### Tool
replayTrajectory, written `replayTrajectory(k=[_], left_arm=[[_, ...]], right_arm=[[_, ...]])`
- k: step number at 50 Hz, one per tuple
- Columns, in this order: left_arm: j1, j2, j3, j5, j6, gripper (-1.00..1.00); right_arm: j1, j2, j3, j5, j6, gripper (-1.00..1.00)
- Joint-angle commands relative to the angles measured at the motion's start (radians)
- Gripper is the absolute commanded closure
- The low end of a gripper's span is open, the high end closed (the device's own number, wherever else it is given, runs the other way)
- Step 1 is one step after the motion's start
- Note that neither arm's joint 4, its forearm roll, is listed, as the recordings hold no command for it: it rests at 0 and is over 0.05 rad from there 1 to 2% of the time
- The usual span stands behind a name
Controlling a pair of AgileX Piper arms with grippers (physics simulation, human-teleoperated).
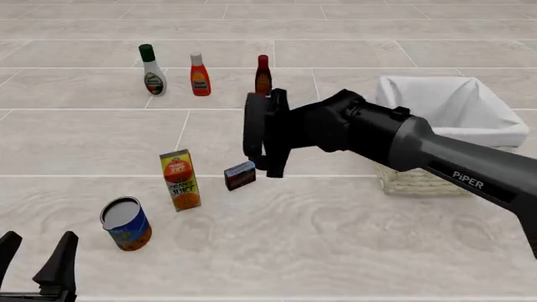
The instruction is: Pick the chocolate pudding and place it in the basket.
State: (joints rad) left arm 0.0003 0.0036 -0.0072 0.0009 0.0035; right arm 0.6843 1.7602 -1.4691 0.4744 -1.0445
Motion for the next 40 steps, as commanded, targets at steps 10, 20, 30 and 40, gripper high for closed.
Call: replayTrajectory(k=[10,20,30,40], left_arm=[[0.0,-0.001,-0.001,0.002,0.001,-1.0],[0.0,-0.001,-0.001,0.002,0.001,-1.0],[0.0,-0.001,-0.001,0.002,0.0,-1.0],[0.0,-0.001,-0.001,0.002,0.001,-1.0]], right_arm=[[0.042,0.111,-0.067,0.055,-0.12,-1.0],[0.034,0.176,-0.14,0.067,-0.139,-1.0],[0.01,0.234,-0.156,0.038,-0.153,-1.0],[-0.012,0.283,-0.171,0.008,-0.175,-1.0]])
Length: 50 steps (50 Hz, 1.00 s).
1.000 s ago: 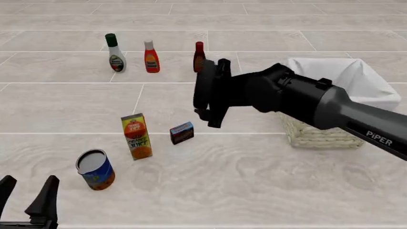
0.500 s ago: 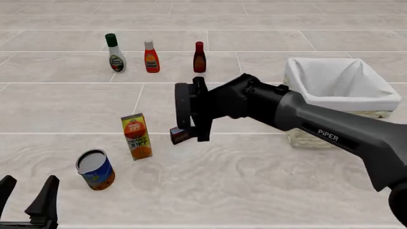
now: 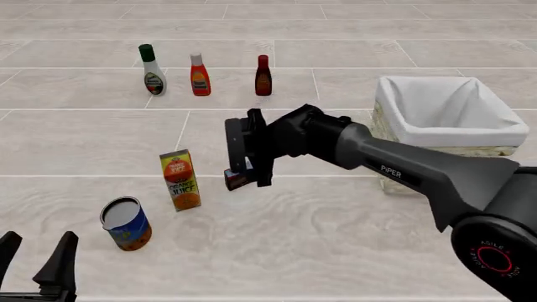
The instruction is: Pick the chocolate pudding and place it in the basket.
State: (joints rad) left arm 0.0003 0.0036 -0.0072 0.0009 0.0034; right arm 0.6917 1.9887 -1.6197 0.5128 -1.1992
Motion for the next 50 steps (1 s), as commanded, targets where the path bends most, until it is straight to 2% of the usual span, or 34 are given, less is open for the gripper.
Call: replayTrajectory(k=[1,34,50], left_arm=[[0.0,-0.001,-0.001,0.002,0.0,-1.0],[0.0,-0.001,-0.001,0.002,0.001,-1.0],[0.0,-0.001,-0.001,0.002,0.0,-1.0]], right_arm=[[-0.019,0.06,-0.022,-0.032,-0.02,-1.0],[-0.047,0.169,-0.103,-0.029,-0.04,-1.0],[-0.063,0.244,-0.207,0.007,-0.04,-1.0]])
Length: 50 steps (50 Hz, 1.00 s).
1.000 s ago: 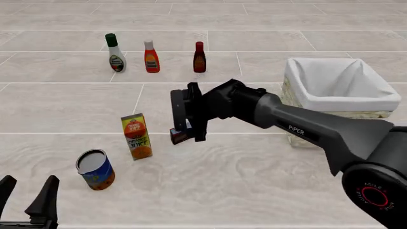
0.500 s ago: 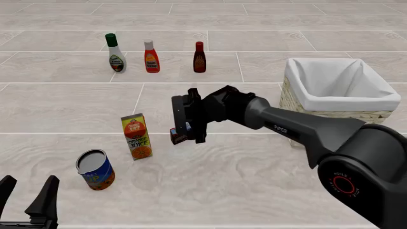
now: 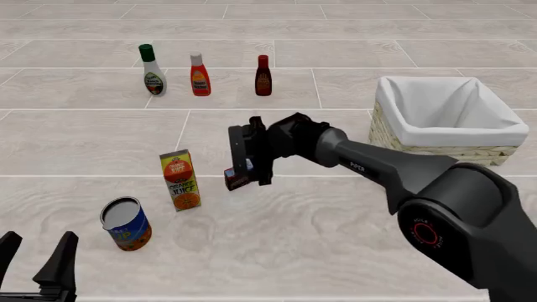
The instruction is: Pick the chocolate pudding and place it in the basket.
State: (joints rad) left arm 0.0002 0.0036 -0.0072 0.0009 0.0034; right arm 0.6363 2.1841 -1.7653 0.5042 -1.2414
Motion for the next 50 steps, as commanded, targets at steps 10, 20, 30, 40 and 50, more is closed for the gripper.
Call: replayTrajectory(k=[10,20,30,40,50], left_arm=[[0.0,-0.001,-0.001,0.002,0.001,-1.0],[0.0,-0.001,-0.001,0.002,0.001,-1.0],[0.0,-0.001,-0.001,0.002,0.0,-1.0],[0.0,-0.001,-0.001,0.002,0.0,-1.0],[0.0,-0.001,-0.001,0.002,0.001,-1.0]], right_arm=[[-0.01,0.085,-0.108,0.032,0.006,-1.0],[-0.005,0.116,-0.145,0.045,0.013,-1.0],[0.007,0.135,-0.152,0.047,0.028,-1.0],[0.012,0.153,-0.171,0.055,0.033,-1.0],[0.012,0.166,-0.179,0.057,0.038,-1.0]])
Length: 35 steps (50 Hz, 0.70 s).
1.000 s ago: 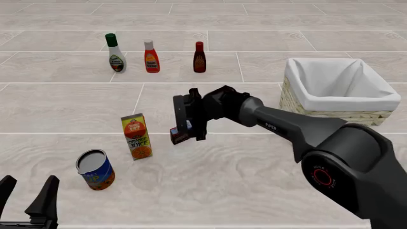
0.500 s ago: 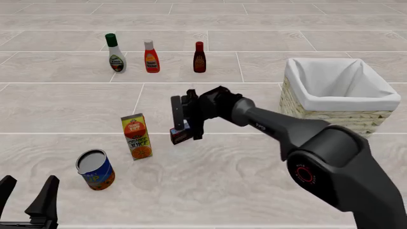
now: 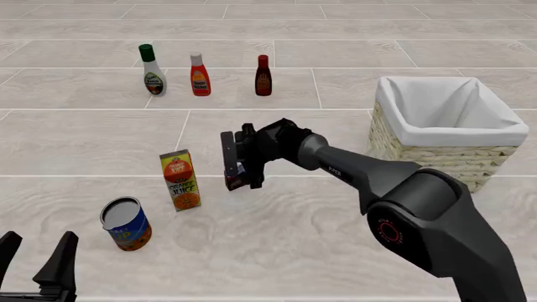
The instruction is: Pick the chocolate pudding and place it in the basket.
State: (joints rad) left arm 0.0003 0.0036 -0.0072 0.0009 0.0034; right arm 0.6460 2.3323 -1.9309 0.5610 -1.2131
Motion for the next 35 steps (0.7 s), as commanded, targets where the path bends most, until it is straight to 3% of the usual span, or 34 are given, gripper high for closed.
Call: replayTrajectory(k=[1,35], left_arm=[[0.0,-0.001,-0.001,0.002,0.001,-1.0],[0.0,-0.001,-0.001,0.002,0.0,-1.0]], right_arm=[[0.003,0.018,-0.012,0.0,0.01,-1.0],[0.019,0.051,-0.004,-0.023,0.042,-1.0]])
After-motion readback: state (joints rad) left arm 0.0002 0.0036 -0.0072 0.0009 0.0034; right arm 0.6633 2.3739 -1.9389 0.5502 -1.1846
